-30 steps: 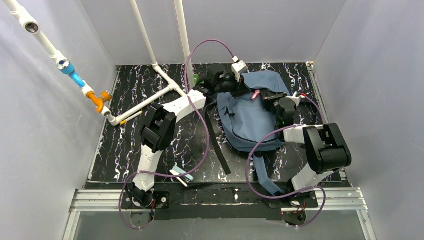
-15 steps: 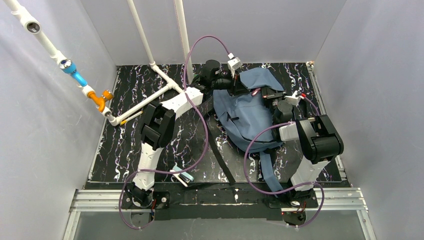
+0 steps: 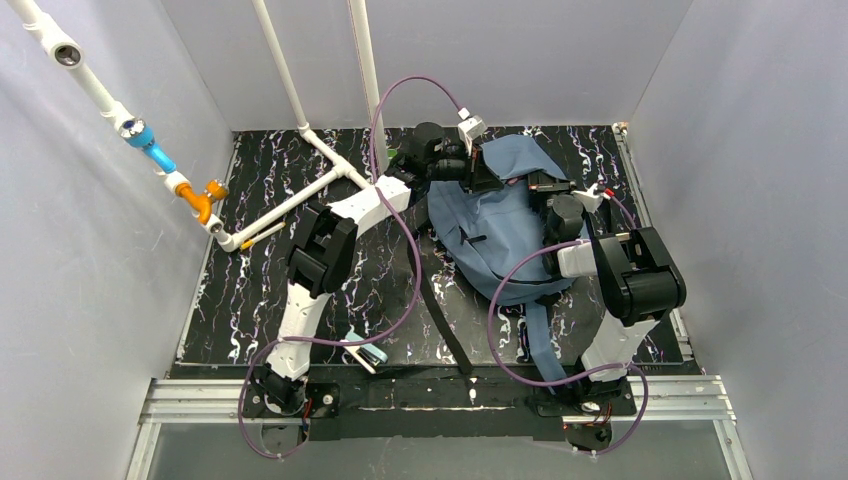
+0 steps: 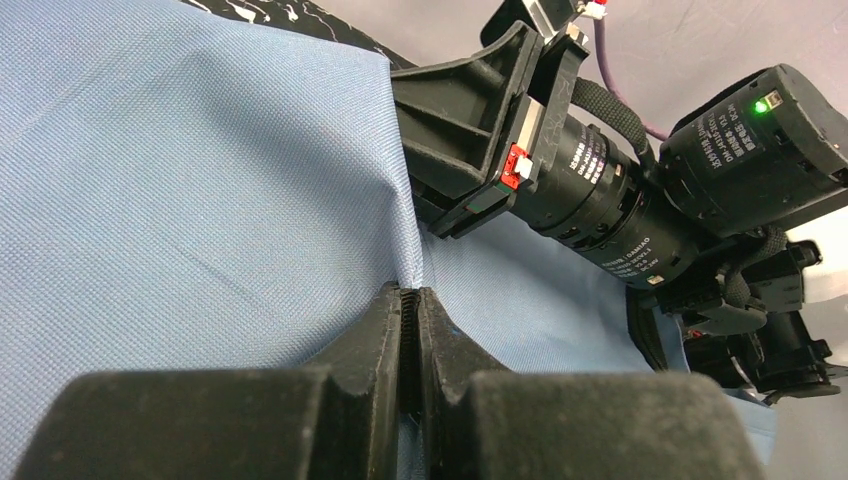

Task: Pack the student bag
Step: Place the stationery in the student bag, then pick up the stationery from the center of the board.

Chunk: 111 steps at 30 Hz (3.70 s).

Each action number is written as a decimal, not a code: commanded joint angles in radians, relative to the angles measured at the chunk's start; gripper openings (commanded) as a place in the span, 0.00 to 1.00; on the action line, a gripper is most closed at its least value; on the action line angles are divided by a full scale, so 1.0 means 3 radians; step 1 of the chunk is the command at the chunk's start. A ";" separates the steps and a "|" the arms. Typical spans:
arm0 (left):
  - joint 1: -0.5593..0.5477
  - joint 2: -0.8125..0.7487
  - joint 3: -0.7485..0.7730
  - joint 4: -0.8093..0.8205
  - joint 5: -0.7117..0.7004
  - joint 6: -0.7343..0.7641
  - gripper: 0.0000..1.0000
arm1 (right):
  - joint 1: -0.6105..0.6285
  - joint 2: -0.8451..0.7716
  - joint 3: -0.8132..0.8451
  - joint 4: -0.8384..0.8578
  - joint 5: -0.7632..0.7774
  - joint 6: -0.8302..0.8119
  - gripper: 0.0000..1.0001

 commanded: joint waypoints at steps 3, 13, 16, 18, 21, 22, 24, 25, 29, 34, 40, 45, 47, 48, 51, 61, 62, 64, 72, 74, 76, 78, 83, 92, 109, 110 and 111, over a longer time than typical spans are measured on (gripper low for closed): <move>-0.0107 -0.0273 -0.0041 0.0015 0.0534 -0.0250 0.00 | -0.0127 -0.0067 0.0294 -0.0386 0.0322 -0.0174 0.01; -0.0246 -0.0310 -0.0122 0.0017 0.0387 -0.0304 0.00 | -0.0029 -0.0116 0.0094 -0.0588 -0.0556 -0.1104 0.42; -0.0252 -0.0348 -0.0203 0.0015 0.0225 -0.0325 0.00 | -0.0029 -0.0381 -0.0101 -0.0758 -0.0678 -0.1271 0.44; -0.0251 -0.0367 -0.0268 0.0017 0.0094 -0.0366 0.00 | -0.0036 -0.0548 -0.0110 -0.0986 -0.0794 -0.1369 0.33; -0.0269 -0.0422 -0.0358 0.0017 -0.0033 -0.0433 0.00 | -0.0040 -0.0799 0.0070 -0.1570 -0.1036 -0.1656 0.47; -0.0272 -0.0448 -0.0402 0.0017 -0.0085 -0.0448 0.03 | -0.0042 -0.0899 0.0147 -0.1831 -0.1071 -0.1768 0.58; -0.0277 -0.0543 -0.0529 0.0017 -0.0215 -0.0486 0.07 | -0.0039 -0.1068 0.0394 -0.2572 -0.1216 -0.2022 0.70; -0.0275 -0.0594 -0.0585 0.0017 -0.0282 -0.0509 0.09 | -0.0042 -0.1142 0.0523 -0.3006 -0.1205 -0.2175 0.74; -0.0279 -0.0786 -0.0801 0.0002 -0.0490 -0.0616 0.27 | -0.0041 -0.1483 0.0632 -0.4064 -0.1154 -0.2576 0.81; -0.0289 -0.0893 -0.0935 -0.0065 -0.0657 -0.0704 0.43 | -0.0039 -0.1988 0.0372 -0.4800 -0.1183 -0.2857 0.83; -0.0356 -0.1104 -0.0977 -0.0387 -0.0773 -0.0683 0.51 | -0.0039 -0.2675 0.0416 -0.5346 -0.1209 -0.3154 0.93; -0.0395 -0.1567 -0.1059 -0.0958 -0.1098 -0.0637 0.64 | -0.0036 -0.2835 0.0406 -0.5351 -0.1723 -0.3275 0.98; -0.0406 -0.1802 -0.1063 -0.1345 -0.1291 -0.0454 0.67 | -0.0008 -0.2869 0.0406 -0.5267 -0.1899 -0.3280 0.98; -0.0412 -0.1952 -0.1099 -0.1480 -0.1384 -0.0360 0.68 | 0.0040 -0.2918 0.0425 -0.5247 -0.1890 -0.3291 0.98; -0.0423 -0.2513 -0.1298 -0.1802 -0.1755 -0.0148 0.70 | 0.0352 -0.3090 0.0542 -0.5197 -0.1599 -0.3401 0.98; -0.0400 -0.4431 -0.1939 -0.2773 -0.3546 0.0314 0.77 | 0.2758 -0.2087 0.0919 -0.4780 -0.0400 -0.3263 0.98; -0.0394 -0.4609 -0.1950 -0.2803 -0.3642 0.0332 0.78 | 0.2971 -0.1930 0.0945 -0.4671 -0.0325 -0.3247 0.98; -0.0394 -0.4955 -0.1977 -0.2802 -0.3789 0.0375 0.79 | 0.3317 -0.1568 0.1031 -0.4461 -0.0258 -0.3258 0.98; -0.0395 -0.5594 -0.2168 -0.2526 -0.4197 0.0553 0.84 | 0.3971 -0.0098 0.1899 -0.4443 -0.0296 -0.3435 0.98; -0.0397 -0.5567 -0.2182 -0.2566 -0.4166 0.0539 0.84 | 0.4071 0.0124 0.2129 -0.4648 -0.0143 -0.3511 0.98; -0.0397 -0.5526 -0.2186 -0.2624 -0.4120 0.0506 0.84 | 0.4113 0.0302 0.2333 -0.4862 -0.0047 -0.3517 0.98; -0.0395 -0.5498 -0.2211 -0.2639 -0.4070 0.0484 0.85 | 0.4164 0.0428 0.2422 -0.4964 -0.0012 -0.3539 0.98; -0.0397 -0.5457 -0.2240 -0.2637 -0.4016 0.0478 0.86 | 0.4296 0.0664 0.2579 -0.5086 0.0217 -0.3564 0.98; -0.0397 -0.5516 -0.2293 -0.2680 -0.4022 0.0483 0.86 | 0.4311 0.0863 0.2628 -0.5133 0.0339 -0.3548 0.93; -0.0397 -0.5398 -0.2380 -0.2674 -0.3976 0.0400 0.87 | 0.4068 0.0143 0.2180 -0.4386 0.0171 -0.3470 0.33; -0.0397 -0.5395 -0.2383 -0.2668 -0.3979 0.0389 0.87 | 0.3953 0.0018 0.2133 -0.4294 0.0061 -0.3430 0.32; -0.0395 -0.5390 -0.2379 -0.2660 -0.3975 0.0384 0.87 | 0.3814 -0.0165 0.2041 -0.4188 -0.0074 -0.3356 0.32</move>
